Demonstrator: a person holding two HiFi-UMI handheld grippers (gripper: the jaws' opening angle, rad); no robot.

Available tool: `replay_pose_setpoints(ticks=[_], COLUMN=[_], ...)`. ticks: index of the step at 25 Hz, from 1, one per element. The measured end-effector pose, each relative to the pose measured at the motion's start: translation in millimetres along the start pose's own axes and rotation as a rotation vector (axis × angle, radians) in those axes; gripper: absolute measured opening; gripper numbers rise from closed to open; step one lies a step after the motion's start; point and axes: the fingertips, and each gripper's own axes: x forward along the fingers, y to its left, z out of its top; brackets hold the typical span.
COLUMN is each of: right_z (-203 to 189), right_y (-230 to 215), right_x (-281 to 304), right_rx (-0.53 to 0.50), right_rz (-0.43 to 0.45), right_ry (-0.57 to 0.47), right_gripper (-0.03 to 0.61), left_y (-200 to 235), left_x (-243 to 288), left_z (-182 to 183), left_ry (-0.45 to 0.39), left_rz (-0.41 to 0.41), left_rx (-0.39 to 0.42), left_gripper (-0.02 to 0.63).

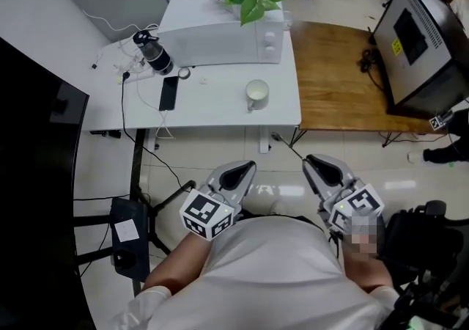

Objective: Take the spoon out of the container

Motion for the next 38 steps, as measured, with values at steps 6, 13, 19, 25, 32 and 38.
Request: replay_pose_setpoints(ticks=[6,13,19,25,32,38], right_z=[9.0,10.2,6.7,-0.9,-1.0,-2.5], right_y=[19.4,34.0,39.7,44.2,48.6,50.0], right_x=[20.6,42.9,47.6,49.1,51.8,54.1], right_rx=[0.013,0.027,0.030,0.031,0.016,0.009], right_rz=[-0.020,-0.055,-0.086,-0.097,-0.090,-0.081], right_ry=[-0.007,-0.024,-0.006,0.018,0.030,0.039], right_gripper=[0.049,0.049,0.049,0.049,0.049,0.049], left_y=[17.2,33.7,39.4,44.2,42.9,45.6], left_x=[-13.1,-24.0,-27.3,-32.4,-35.7,-37.6], left_z=[8.0,4.6,6.4,1.5,0.6,1.1], left_ry=[0.018,0.041,0.041,0.043,0.046,0.044], left_rz=[-0.036,-0.088,-0.120,-0.125,-0.127,-0.117], left_rx=[-0.004,-0.002,-0.003,-0.013,-0.012,-0.011], left_gripper=[0.003,0.003,0.003,0.003,0.004,0.003])
